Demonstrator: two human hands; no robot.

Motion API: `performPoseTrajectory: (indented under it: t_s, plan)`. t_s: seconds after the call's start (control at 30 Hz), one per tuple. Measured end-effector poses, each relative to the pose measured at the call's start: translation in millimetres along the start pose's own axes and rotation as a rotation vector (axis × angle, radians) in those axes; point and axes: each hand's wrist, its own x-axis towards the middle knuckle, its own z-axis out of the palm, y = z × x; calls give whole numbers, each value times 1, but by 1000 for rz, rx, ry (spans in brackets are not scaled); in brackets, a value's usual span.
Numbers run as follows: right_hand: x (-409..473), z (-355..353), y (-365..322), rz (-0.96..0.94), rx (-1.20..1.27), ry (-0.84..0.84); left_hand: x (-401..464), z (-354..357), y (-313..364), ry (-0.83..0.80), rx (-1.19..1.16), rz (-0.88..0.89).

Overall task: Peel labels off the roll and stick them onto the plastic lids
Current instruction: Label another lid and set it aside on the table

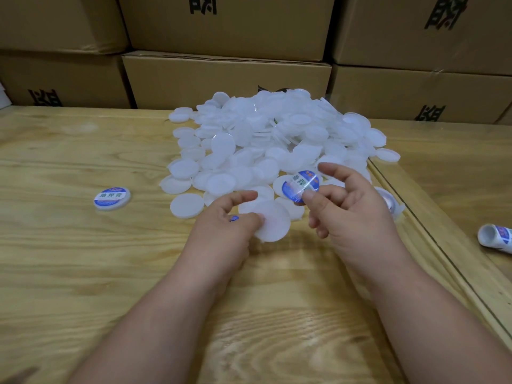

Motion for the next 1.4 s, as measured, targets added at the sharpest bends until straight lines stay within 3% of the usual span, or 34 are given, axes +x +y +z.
performPoseTrajectory:
  t_s: [0.13, 0.23, 0.47, 0.93, 1.4]
  plan:
    - [-5, 4, 0, 19, 28, -201, 3, 2, 2, -26, -106, 30]
    - [-6, 7, 4, 24, -54, -256, 4, 3, 2, -37, -158, 37]
    - [-5, 7, 10, 14, -132, -249, 5, 5, 5, -14, -270, 35]
    - [-4, 8, 13, 11, -179, -215, -3, 7, 6, -50, -97, 143]
    - [-5, 8, 13, 18, -209, -211, -3, 7, 5, -38, -110, 171]
